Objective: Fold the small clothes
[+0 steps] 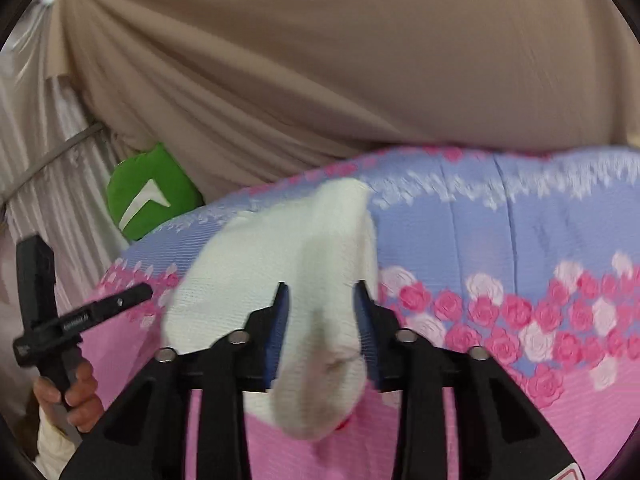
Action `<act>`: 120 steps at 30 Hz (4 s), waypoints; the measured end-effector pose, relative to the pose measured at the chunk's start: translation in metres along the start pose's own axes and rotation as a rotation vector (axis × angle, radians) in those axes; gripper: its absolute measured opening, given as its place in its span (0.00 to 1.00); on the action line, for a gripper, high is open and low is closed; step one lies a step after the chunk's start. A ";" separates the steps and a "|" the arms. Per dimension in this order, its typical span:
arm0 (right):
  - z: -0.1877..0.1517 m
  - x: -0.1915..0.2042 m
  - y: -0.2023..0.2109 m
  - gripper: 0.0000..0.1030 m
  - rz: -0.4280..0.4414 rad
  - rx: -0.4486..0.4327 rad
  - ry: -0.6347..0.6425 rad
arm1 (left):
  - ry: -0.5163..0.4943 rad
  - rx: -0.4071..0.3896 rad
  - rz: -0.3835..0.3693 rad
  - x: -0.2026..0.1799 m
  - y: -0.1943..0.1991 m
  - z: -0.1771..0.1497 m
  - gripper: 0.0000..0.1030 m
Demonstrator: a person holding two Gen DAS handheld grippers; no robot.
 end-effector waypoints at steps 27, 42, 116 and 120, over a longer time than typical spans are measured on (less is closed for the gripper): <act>-0.084 0.022 -0.010 0.24 -0.206 0.094 0.082 | -0.094 0.105 0.346 -0.011 -0.025 -0.091 0.59; -0.161 0.020 -0.001 0.67 -0.298 0.091 -0.017 | -0.047 0.003 0.489 -0.022 -0.004 -0.143 0.95; -0.166 0.026 -0.008 0.68 -0.372 0.120 -0.025 | -0.088 0.007 0.535 -0.033 -0.011 -0.146 0.91; -0.165 0.024 -0.008 0.68 -0.372 0.118 -0.028 | -0.093 -0.002 0.533 -0.032 -0.009 -0.145 0.91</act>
Point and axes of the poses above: each gripper's, at about its wrist camera, not at the fingertips, and y roughly against the way its jaws point, x to its left, z to its top, the point moved 8 cm from there along -y, roughly the way its jaws point, and after that the axes turned 13 degrees about x, right-handed, at the moved point
